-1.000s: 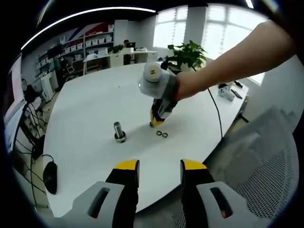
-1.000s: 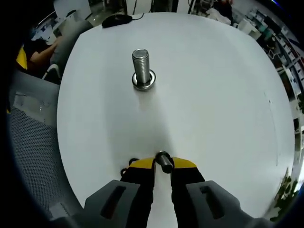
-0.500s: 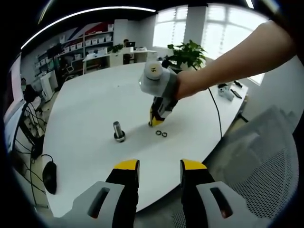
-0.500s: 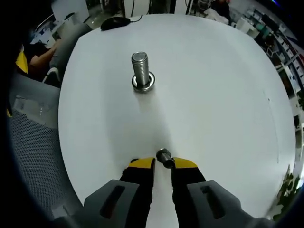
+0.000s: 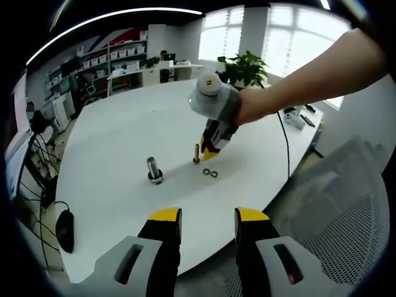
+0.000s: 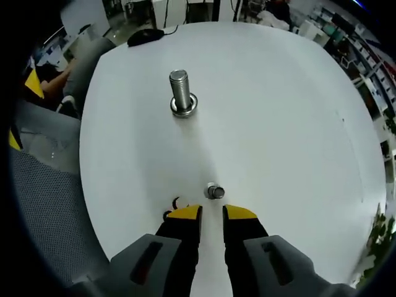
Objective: Place the washer onto the threaded stud by aligning its center hole with the stud, sliding it down to the base, and recovering from edge contact or off-axis alignment until the washer reaches the visible bottom stop.
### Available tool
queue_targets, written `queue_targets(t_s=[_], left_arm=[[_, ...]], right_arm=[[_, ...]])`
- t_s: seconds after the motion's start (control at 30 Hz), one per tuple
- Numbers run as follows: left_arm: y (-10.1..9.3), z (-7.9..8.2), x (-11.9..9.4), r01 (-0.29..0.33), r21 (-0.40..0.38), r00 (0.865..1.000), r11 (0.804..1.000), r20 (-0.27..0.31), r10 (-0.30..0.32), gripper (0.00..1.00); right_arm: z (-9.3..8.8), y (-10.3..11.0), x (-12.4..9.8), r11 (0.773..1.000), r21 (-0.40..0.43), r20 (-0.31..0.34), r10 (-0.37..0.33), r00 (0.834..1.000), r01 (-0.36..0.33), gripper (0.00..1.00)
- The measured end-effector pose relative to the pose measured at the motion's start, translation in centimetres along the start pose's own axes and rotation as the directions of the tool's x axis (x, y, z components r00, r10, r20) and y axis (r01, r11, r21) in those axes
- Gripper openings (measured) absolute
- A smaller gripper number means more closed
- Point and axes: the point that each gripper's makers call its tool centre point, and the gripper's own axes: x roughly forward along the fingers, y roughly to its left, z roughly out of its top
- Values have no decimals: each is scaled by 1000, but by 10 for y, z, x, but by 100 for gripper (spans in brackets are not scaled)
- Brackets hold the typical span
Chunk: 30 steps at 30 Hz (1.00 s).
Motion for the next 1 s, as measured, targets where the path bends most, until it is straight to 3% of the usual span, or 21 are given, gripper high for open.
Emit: queue_targets(t_s=[0.33, 1.0], left_arm=[[0, -1, 0, 0, 4, 1000, 1000, -4, 0, 32], [1, -1, 0, -5, 4, 1000, 1000, -5, 6, 32]], right_arm=[[-2, 14, 2, 999, 42, 16, 19, 1000, -20, 16], [2, 34, 15, 998, 15, 9, 58, 998, -58, 17]])
